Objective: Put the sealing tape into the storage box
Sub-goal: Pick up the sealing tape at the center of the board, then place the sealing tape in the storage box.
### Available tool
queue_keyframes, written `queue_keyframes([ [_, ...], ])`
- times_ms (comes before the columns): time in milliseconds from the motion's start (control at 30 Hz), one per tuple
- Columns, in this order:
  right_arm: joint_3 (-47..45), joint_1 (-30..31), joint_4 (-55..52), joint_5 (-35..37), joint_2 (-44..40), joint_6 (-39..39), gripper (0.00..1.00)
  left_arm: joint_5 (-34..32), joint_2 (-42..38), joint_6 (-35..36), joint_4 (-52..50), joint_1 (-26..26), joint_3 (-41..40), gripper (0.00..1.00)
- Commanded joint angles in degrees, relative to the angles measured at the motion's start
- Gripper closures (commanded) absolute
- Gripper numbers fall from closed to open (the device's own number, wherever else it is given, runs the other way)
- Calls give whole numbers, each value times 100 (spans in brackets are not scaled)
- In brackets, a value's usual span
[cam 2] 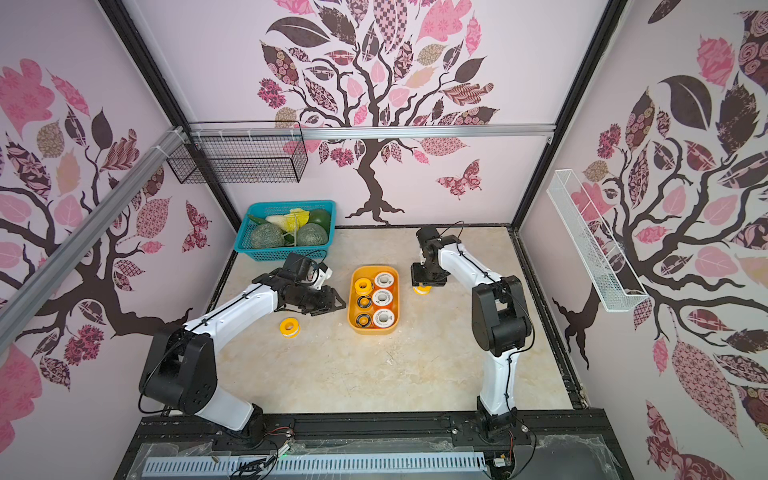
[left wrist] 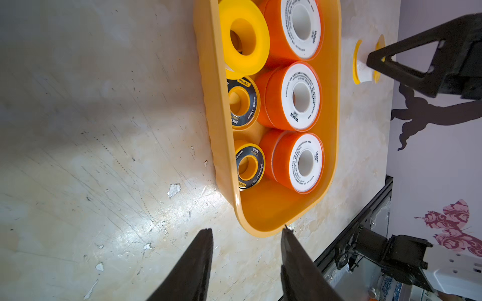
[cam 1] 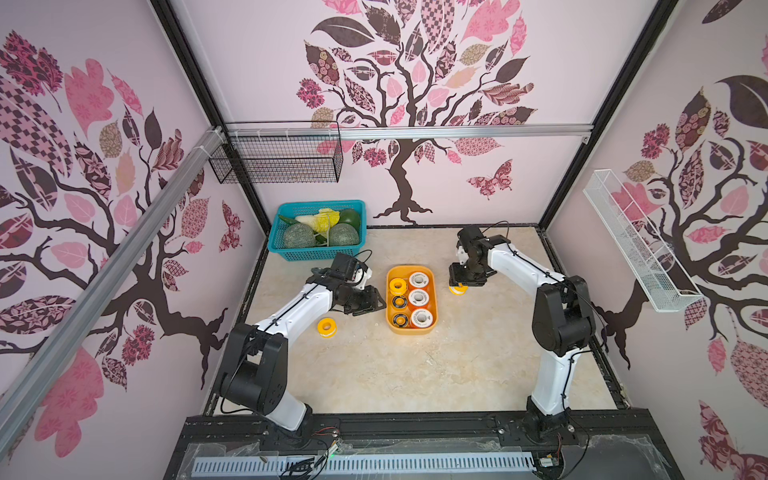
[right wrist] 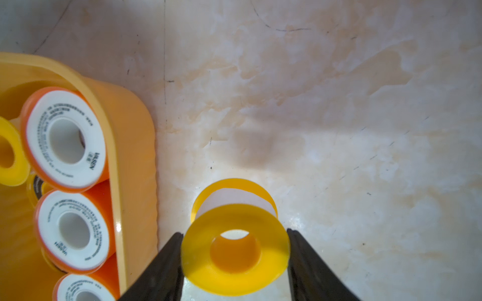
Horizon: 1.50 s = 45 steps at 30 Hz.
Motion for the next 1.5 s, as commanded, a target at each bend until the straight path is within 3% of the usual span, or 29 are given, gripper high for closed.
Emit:
queue_keyframes([
  [0, 178, 40, -120, -380, -363, 66, 39, -117, 60, 9, 87, -68, -32, 54],
  [400, 665, 766, -211, -929, -418, 52, 40, -227, 383, -70, 140, -207, 56, 66],
  [633, 990, 1245, -175, -1175, -87, 38, 40, 83, 581, -136, 291, -231, 81, 81],
  [1467, 1981, 2157, -406, -610, 1142, 61, 40, 219, 780, -192, 275, -253, 124, 87],
])
